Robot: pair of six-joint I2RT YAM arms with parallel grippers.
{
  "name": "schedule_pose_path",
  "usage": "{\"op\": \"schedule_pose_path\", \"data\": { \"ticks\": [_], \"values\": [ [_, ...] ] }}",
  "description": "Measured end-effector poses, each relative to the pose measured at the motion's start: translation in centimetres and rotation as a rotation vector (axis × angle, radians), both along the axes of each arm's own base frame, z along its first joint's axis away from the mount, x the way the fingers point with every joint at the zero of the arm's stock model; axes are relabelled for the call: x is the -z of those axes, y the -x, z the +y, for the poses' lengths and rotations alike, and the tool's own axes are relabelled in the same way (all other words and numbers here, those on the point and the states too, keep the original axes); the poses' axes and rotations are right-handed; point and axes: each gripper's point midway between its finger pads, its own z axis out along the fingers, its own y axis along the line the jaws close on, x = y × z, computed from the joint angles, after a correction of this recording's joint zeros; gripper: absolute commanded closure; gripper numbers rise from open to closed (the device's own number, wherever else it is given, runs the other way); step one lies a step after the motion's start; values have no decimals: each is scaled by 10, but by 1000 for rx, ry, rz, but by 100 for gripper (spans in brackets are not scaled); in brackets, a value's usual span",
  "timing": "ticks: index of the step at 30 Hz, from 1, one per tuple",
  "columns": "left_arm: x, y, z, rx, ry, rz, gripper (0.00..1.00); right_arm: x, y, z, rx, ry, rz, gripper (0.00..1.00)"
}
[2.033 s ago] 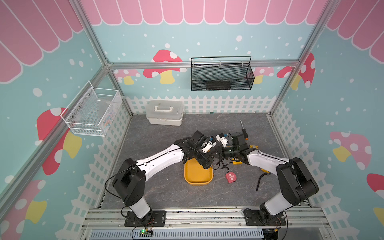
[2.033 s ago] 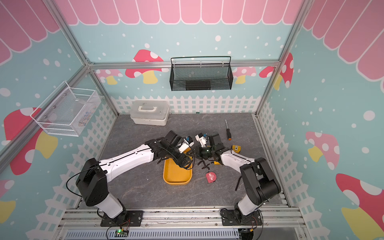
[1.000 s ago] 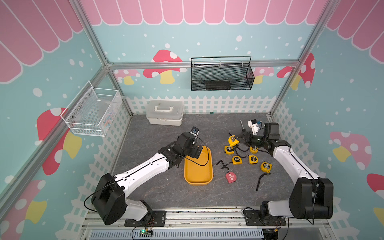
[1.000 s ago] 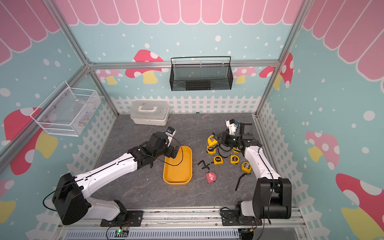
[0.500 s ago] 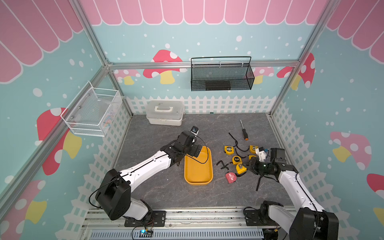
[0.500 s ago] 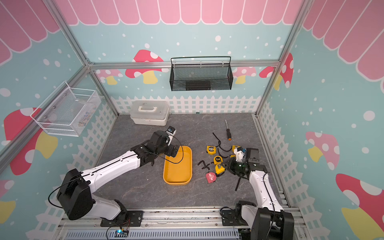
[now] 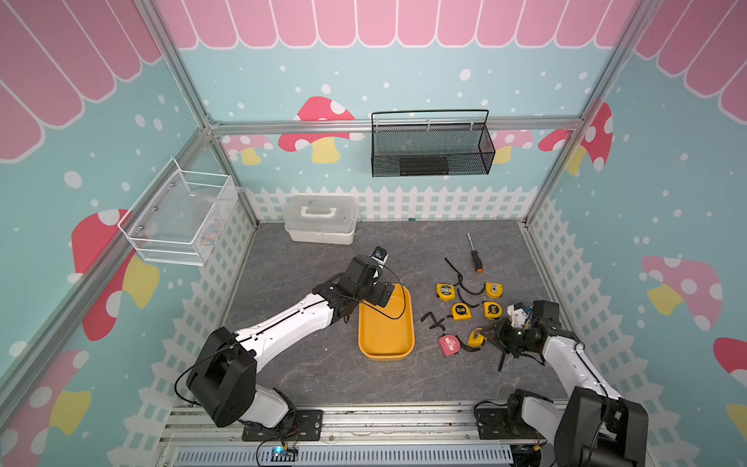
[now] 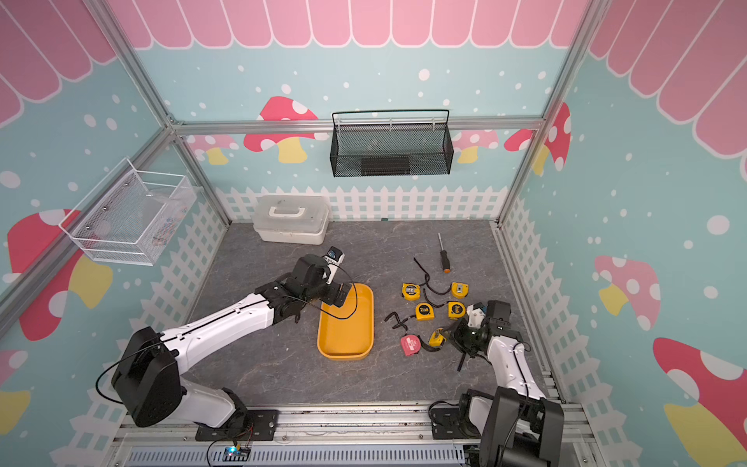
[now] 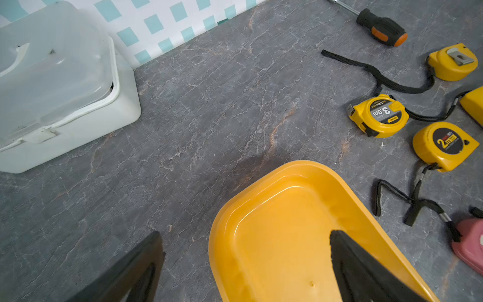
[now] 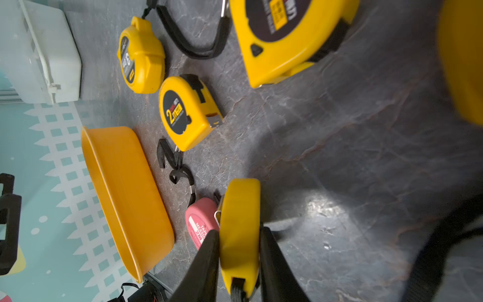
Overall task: Take the tape measure out of the storage box
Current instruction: Place the tape measure at the center of the board.
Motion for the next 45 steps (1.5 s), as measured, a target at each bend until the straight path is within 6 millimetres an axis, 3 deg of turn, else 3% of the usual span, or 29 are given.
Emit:
{"op": "schedule_pose_path", "data": {
  "ticks": [4, 21, 26, 35, 39, 45],
  "values": [
    [2, 0, 1, -2, 8, 6, 1, 10, -2, -8, 21, -11, 5, 73],
    [5, 1, 0, -1, 14, 14, 1, 16, -5, -17, 42, -26, -6, 72],
    [8, 2, 1, -3, 12, 19, 1, 28, 1, -22, 60, -7, 52, 70],
    [9, 0, 7, -18, 9, 21, 1, 28, 3, -23, 67, -2, 61, 68],
    [10, -1, 14, -40, -2, 16, 1, 14, 4, -28, 78, 41, 49, 66],
    [1, -9, 45, -138, 1, -29, 1, -42, -12, -39, 90, 132, -111, 64]
  ]
}}
